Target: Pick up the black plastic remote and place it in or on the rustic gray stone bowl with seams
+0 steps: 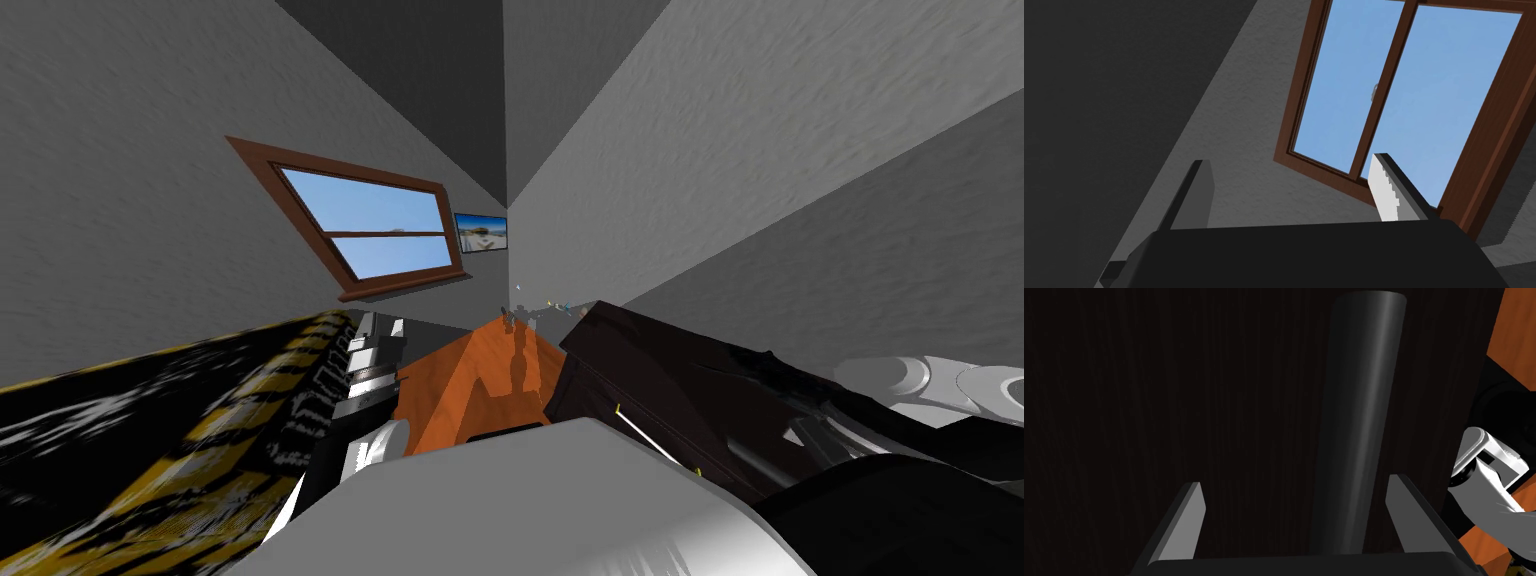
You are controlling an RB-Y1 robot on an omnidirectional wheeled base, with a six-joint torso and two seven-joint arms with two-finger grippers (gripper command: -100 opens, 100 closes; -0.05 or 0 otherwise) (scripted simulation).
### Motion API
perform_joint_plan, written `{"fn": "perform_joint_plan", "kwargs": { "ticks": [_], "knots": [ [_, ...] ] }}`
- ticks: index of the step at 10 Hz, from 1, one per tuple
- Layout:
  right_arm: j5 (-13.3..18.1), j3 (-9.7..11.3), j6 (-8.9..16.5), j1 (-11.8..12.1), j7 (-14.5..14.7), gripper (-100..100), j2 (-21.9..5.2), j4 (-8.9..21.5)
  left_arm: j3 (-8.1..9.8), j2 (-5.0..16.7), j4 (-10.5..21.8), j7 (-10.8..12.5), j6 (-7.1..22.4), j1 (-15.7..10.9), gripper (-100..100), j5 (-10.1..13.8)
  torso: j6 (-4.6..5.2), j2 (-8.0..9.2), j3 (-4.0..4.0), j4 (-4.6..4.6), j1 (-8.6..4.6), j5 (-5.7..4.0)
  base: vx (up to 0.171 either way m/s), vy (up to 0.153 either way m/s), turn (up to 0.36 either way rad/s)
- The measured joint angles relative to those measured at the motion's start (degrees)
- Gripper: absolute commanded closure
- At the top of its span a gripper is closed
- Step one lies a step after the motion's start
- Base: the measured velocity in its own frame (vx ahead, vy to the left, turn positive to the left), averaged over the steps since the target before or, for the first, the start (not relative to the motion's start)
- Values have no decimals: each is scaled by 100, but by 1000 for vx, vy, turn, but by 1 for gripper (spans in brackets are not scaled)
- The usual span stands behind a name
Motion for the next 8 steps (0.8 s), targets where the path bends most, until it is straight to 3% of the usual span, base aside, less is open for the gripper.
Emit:
{"fn": "perform_joint_plan", "kwargs": {
  "ticks": [2, 5, 6, 7, 8],
  "knots": [
    [112, -21, 147, 220, -152, -100, 139, -49, 0, 0, 0, 0, 0, -1, 0, 0, -2, 7, 4, 1, 1, 1, 49, 29, -33],
    [172, -69, 148, 514, -229, -100, 347, 98, 0, 0, 0, 0, 0, -1, 0, 0, -1, 11, 6, 3, -6, -1, 44, 16, -46],
    [169, -68, 156, 528, -230, 0, 354, 98, 0, 0, 0, 0, 0, -1, 0, 0, -5, 17, 9, 3, -9, 0, 0, 0, 0],
    [170, -68, 156, 526, -230, -100, 353, 98, 0, 0, 0, 0, 0, -1, 0, 0, -4, 24, 13, 5, -12, -1, -17, -3, 91],
    [154, -58, 214, 564, -234, -100, 428, 102, 0, 0, 0, 0, 0, -2, 0, 0, -6, 32, 18, 7, -15, -3, -42, -12, 112]
  ]
}}
